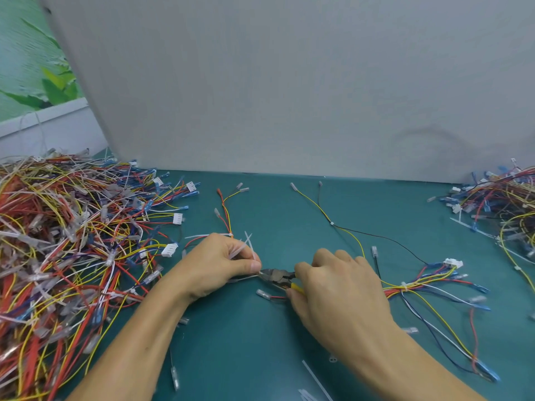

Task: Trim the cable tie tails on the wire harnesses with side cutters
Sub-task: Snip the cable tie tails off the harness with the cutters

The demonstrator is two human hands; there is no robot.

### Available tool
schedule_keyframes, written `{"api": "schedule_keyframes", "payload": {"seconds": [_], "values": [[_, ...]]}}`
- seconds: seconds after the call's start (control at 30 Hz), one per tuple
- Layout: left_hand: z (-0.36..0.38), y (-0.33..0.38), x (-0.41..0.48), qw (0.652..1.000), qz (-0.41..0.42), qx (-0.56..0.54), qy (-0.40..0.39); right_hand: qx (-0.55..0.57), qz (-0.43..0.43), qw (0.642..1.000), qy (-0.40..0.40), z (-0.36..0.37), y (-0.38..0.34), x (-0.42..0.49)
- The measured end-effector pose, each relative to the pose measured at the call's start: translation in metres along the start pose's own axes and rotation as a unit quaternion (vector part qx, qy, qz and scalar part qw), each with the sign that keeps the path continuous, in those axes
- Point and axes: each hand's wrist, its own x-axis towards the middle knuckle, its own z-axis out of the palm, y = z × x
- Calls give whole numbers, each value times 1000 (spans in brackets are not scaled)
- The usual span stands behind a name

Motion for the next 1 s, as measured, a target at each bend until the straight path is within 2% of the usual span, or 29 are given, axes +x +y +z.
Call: {"api": "schedule_keyframes", "payload": {"seconds": [0.2,0.47,0.6,0.67,0.73,0.8,0.87,1.0], "values": [[0,0,1,1000,-4,-6,3,-33,-8,999,-20,2,-3,1],[4,-1,2,998,-41,-38,29,-80,-65,995,-13,5,-4,-4],[7,2,2,995,-61,-75,29,-36,-86,994,-51,6,-6,-4],[7,2,2,991,-74,-106,40,5,-69,995,-75,8,-3,-2],[5,2,4,978,-98,-173,65,35,-46,995,-85,3,6,2],[3,3,6,954,-121,-252,104,87,-8,995,-55,4,21,3],[2,6,6,931,-129,-308,148,163,27,980,-112,7,38,-3],[-7,11,5,917,-115,-328,194,161,-2,972,-171,4,57,-28]]}}
